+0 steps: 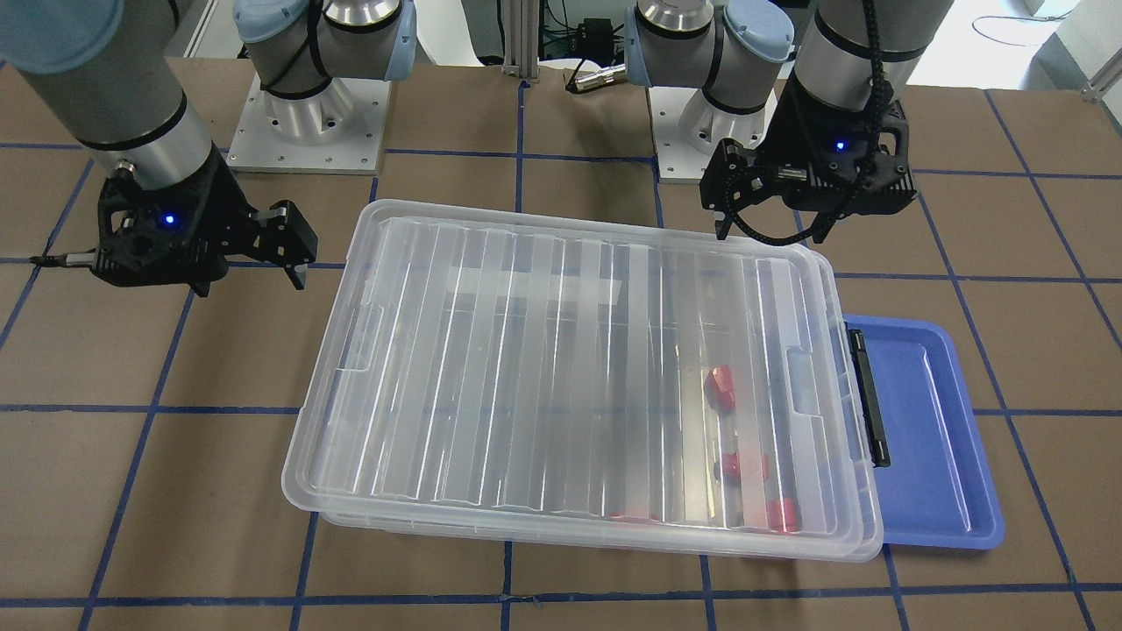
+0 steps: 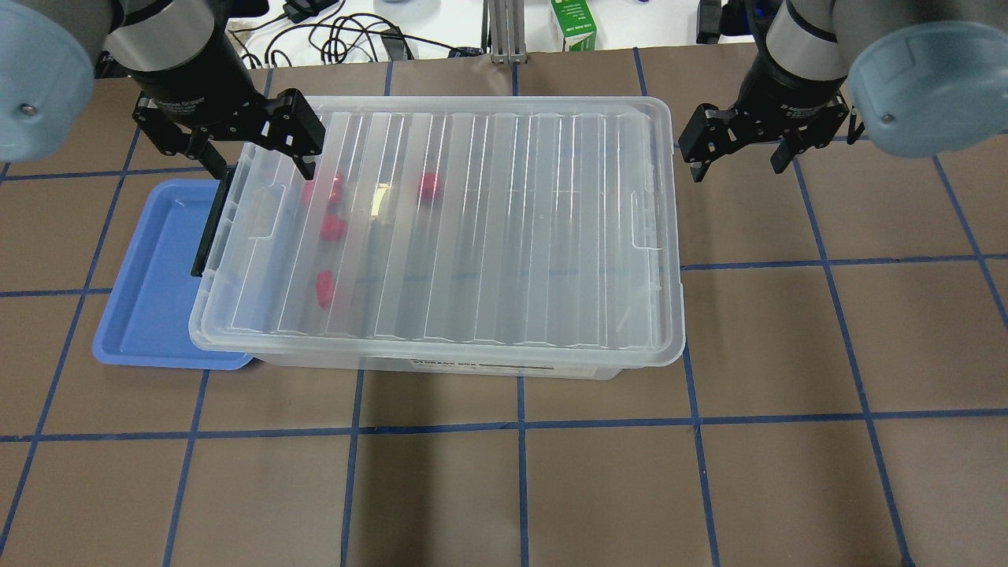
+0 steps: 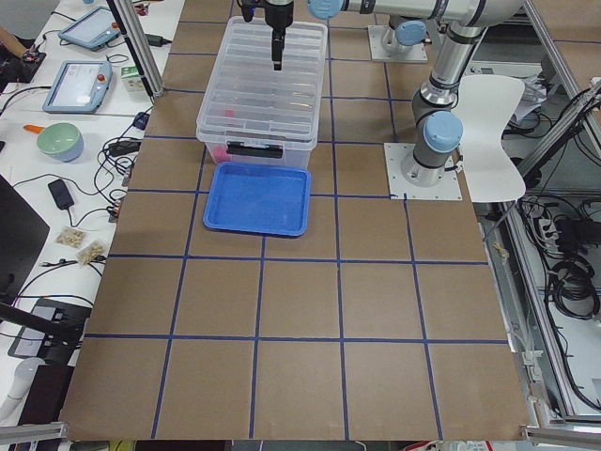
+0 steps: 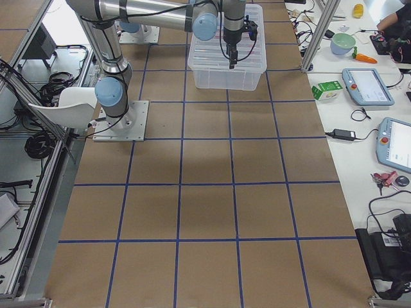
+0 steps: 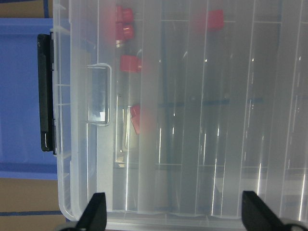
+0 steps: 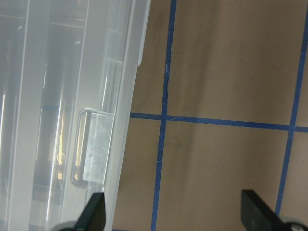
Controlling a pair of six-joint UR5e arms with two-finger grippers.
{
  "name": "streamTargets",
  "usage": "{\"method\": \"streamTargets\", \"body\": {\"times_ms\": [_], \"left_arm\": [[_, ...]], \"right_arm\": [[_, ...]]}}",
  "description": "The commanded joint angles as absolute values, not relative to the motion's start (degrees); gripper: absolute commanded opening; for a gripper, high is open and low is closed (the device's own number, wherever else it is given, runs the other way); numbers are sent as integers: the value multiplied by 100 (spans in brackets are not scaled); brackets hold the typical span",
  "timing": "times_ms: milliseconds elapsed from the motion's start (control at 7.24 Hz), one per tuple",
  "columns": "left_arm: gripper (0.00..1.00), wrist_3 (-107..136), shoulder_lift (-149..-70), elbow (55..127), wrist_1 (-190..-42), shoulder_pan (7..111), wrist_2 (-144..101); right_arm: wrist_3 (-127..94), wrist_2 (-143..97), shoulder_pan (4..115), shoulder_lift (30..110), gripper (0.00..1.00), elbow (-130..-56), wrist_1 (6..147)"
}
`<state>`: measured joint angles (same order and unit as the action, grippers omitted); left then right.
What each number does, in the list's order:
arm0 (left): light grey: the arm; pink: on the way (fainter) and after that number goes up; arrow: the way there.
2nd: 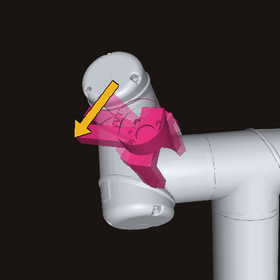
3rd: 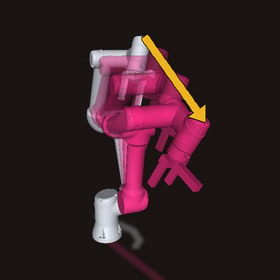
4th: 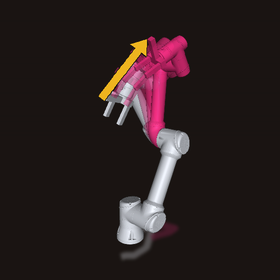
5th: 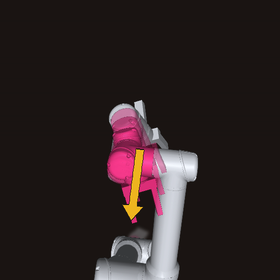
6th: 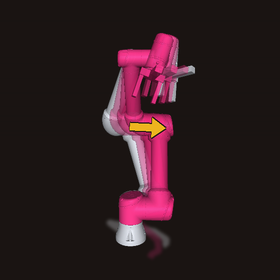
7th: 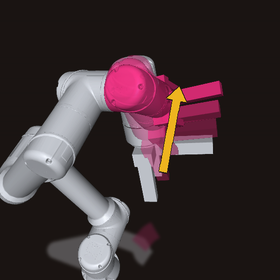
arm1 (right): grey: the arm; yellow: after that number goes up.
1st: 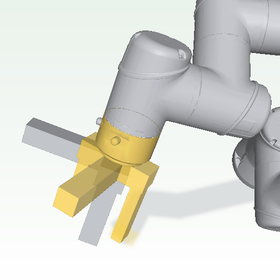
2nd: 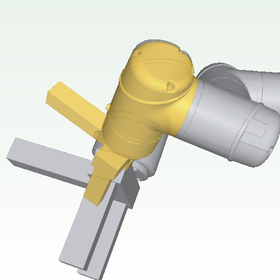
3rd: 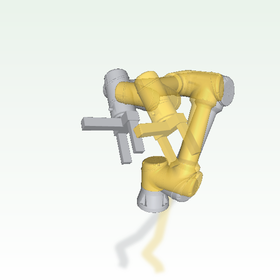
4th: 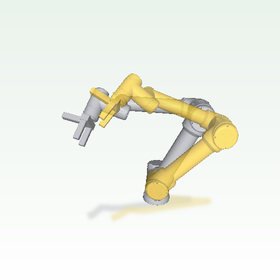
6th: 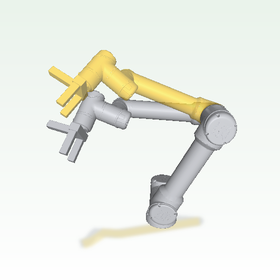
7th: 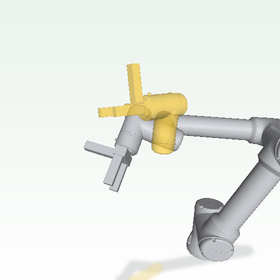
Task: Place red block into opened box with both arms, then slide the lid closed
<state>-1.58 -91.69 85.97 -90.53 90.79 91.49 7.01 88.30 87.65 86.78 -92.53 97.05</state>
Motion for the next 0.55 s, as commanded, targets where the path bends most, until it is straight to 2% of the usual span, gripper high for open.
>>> {"method": "streamTargets", "body": {"times_ms": [0,414], "left_arm": [[100,-158,-9167,8596,-9053,9079,9149],[100,-158,-9167,8596,-9061,9079,9149]], "right_arm": [[458,8921,8728,9182,100,-9281,9089],[457,8895,8745,9386,100,-9351,9070]]}}
